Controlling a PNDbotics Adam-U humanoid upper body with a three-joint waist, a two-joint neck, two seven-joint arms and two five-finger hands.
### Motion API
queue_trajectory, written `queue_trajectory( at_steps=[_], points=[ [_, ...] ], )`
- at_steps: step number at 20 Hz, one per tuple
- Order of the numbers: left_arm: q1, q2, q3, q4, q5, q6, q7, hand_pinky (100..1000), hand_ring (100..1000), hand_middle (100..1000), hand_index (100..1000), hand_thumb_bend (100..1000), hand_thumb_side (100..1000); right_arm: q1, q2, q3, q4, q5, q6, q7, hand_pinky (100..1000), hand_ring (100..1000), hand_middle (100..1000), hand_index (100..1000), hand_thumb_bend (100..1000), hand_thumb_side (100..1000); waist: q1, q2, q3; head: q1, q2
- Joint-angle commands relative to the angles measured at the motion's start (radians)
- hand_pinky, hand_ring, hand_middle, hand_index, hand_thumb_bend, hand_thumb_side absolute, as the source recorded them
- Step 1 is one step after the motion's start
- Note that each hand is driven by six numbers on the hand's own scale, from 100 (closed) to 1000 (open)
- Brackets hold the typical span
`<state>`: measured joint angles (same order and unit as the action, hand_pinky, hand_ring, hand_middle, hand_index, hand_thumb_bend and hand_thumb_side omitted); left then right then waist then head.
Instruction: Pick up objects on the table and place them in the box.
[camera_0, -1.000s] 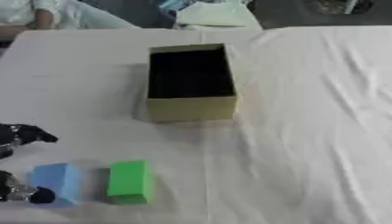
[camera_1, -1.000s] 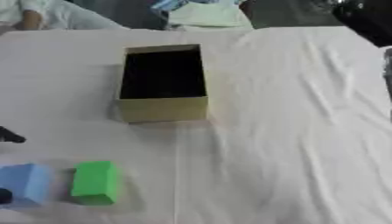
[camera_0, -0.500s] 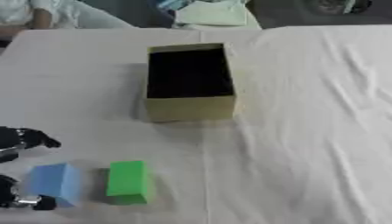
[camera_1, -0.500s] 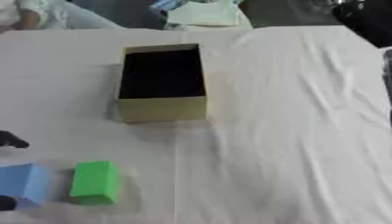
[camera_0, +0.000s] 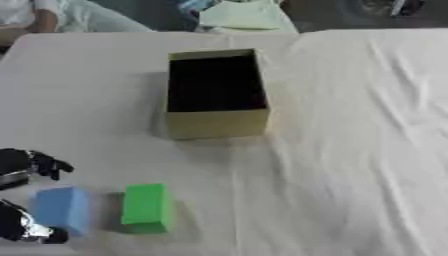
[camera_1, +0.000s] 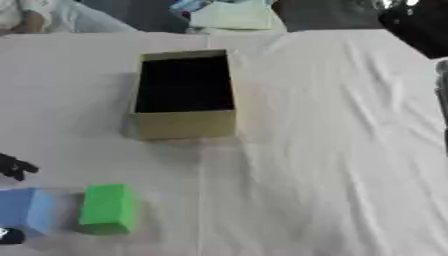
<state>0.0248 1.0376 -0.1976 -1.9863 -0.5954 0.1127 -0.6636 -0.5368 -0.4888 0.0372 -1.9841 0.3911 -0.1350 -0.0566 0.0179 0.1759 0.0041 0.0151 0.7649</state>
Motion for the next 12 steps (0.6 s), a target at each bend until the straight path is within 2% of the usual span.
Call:
queue_trajectory(
  at_steps=[1,9,12],
  points=[
    [-0.012,0.018,0.002,-0.014,-0.018,0.009,-0.015,771,756,714,935,728,605,-0.013,-0.012,-0.005,-0.016,-0.006,0.001,0.002,824,734,534,820,100,726,0.001,-0.011,-0.002,0.003,0.005],
    [-0.016,0.012,-0.017,-0.014,-0.081,0.031,-0.042,734,723,703,906,718,506,-0.010,-0.008,-0.006,-0.016,-0.007,0.001,0.001,824,732,532,819,100,725,0.000,-0.009,-0.004,0.004,0.005],
    [-0.020,0.007,-0.021,-0.014,-0.113,0.041,-0.045,692,680,685,888,712,481,-0.009,-0.005,-0.006,-0.016,-0.008,0.001,0.001,823,731,530,819,100,725,0.000,-0.009,-0.005,0.005,0.005]
  ],
)
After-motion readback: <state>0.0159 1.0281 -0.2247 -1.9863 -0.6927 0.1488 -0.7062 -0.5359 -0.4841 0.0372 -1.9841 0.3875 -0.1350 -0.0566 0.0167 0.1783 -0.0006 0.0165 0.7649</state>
